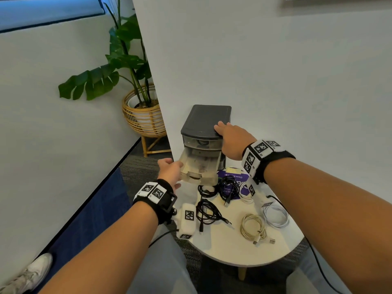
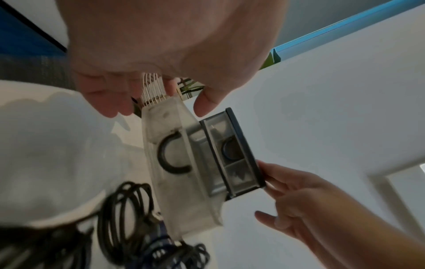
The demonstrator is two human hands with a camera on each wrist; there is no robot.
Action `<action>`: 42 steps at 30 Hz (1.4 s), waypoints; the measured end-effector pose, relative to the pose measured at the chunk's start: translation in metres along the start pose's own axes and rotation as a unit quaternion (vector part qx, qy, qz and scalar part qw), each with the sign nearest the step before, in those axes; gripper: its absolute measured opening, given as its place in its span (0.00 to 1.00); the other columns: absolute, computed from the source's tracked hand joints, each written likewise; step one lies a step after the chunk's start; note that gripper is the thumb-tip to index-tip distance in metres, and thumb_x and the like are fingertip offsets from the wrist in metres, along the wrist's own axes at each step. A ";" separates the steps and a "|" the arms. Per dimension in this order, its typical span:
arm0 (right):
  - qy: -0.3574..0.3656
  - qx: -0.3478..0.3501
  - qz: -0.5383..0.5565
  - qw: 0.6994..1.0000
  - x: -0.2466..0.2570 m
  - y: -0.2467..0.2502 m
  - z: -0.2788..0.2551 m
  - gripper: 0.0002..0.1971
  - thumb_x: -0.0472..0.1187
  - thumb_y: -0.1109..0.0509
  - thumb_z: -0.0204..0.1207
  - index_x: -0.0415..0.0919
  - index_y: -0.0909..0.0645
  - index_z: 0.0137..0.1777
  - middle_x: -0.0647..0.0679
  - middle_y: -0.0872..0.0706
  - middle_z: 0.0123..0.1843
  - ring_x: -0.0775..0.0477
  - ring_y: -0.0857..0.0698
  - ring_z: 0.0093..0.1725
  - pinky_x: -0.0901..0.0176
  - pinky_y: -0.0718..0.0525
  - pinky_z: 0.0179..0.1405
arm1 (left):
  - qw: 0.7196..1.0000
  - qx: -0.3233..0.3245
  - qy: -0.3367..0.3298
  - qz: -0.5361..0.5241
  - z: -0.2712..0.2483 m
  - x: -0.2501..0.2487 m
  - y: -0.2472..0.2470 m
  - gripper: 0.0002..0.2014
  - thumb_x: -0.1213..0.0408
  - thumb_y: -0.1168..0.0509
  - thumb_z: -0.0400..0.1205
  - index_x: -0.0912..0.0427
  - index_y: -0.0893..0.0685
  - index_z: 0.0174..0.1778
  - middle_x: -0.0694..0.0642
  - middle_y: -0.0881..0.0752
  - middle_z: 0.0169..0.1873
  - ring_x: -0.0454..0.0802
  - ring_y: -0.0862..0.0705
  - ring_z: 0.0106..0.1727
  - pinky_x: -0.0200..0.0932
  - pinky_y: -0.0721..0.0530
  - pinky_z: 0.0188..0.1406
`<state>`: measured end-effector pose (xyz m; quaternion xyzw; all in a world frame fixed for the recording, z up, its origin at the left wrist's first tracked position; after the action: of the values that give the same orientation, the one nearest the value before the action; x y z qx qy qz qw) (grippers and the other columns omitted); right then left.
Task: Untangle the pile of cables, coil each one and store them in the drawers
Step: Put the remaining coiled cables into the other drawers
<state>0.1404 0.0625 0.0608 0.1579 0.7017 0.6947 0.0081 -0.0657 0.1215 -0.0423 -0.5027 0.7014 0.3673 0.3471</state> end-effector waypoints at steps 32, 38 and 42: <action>0.037 0.100 0.037 0.994 -0.026 -0.073 -0.054 0.10 0.42 0.26 0.81 0.43 0.16 0.61 0.48 0.15 0.55 0.48 0.20 0.51 0.63 0.28 0.48 | 0.900 0.065 -0.356 0.243 0.015 -0.045 -0.017 0.34 0.65 0.49 0.93 0.25 0.53 0.85 0.61 0.24 0.49 0.51 0.23 0.37 0.60 0.15 0.52; 0.010 0.099 0.023 0.995 -0.034 -0.069 -0.056 0.04 0.42 0.30 0.84 0.45 0.20 0.48 0.49 0.16 0.45 0.49 0.20 0.43 0.66 0.31 0.36 | 0.903 0.082 -0.345 0.243 0.015 -0.042 -0.015 0.37 0.66 0.47 0.92 0.21 0.55 0.83 0.72 0.22 0.58 0.51 0.22 0.38 0.59 0.15 0.52; -0.017 0.100 0.030 0.994 -0.049 -0.061 -0.059 0.05 0.42 0.30 0.83 0.46 0.20 0.45 0.50 0.16 0.44 0.48 0.18 0.43 0.64 0.28 0.37 | 0.912 0.095 -0.325 0.231 0.016 -0.039 -0.017 0.36 0.65 0.47 0.93 0.21 0.56 0.83 0.69 0.20 0.55 0.54 0.20 0.38 0.58 0.13 0.49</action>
<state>0.1605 -0.0051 -0.0071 0.1911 0.7624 0.6180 -0.0166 -0.0377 0.1488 -0.0198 -0.1444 0.6782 0.5119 0.5071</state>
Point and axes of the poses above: each hand's wrist, its own z-axis towards the middle knuckle, its own y-axis out of the back of the hand, x = y × z, the point moved 7 cm from there along z, towards the middle knuckle
